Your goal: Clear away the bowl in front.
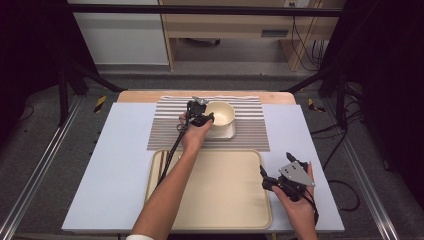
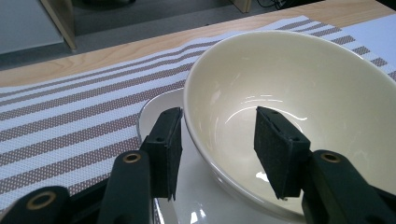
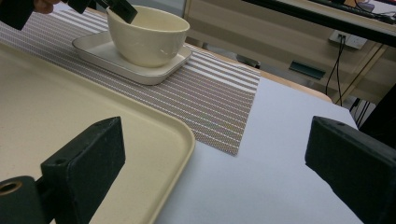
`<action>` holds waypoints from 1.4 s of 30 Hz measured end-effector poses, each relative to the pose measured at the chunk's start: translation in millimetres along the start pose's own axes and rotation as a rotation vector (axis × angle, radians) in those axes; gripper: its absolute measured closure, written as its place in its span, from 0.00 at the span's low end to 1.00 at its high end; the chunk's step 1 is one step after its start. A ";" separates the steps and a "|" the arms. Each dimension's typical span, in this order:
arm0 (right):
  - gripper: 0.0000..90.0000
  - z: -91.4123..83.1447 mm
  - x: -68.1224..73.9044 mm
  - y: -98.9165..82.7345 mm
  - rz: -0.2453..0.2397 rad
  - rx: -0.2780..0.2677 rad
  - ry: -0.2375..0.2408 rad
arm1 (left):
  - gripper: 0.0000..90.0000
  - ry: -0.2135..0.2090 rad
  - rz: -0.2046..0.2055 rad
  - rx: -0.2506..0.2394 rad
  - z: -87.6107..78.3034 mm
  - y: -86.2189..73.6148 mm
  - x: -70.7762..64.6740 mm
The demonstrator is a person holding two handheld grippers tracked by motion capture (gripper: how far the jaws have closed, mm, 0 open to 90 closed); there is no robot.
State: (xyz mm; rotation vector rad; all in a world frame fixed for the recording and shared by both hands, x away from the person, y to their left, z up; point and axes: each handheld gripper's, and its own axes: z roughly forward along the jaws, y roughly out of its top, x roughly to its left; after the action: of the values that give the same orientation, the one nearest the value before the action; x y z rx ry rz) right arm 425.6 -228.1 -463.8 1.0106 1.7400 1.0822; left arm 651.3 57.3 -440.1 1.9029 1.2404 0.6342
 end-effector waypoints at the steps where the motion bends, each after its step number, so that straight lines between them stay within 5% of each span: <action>1: 0.06 0.1 0.0 -0.1 -0.001 0.001 0.000 | 0.57 -0.006 -0.002 0.002 0.3 0.1 1.1; 10: 0.06 0.5 -0.4 -0.8 -0.003 0.005 -0.002 | 0.64 -0.038 -0.017 0.024 7.0 -1.5 7.1; 20: 0.06 1.0 0.4 -1.1 -0.012 0.009 -0.005 | 0.72 -0.017 -0.008 0.046 12.3 1.6 7.7; 32: 0.06 1.7 0.2 -1.6 -0.011 0.014 -0.001 | 0.84 0.003 -0.057 0.049 15.3 3.2 9.8; 42: 0.06 2.2 -0.2 -2.0 -0.010 0.017 0.000 | 0.91 -0.027 -0.110 0.022 14.0 4.1 12.7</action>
State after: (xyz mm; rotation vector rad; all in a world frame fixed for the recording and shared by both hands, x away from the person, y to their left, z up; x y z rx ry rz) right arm 427.3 -228.3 -466.3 1.0109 1.7552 1.0633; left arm 669.0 63.4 -444.9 1.8412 1.3292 0.5377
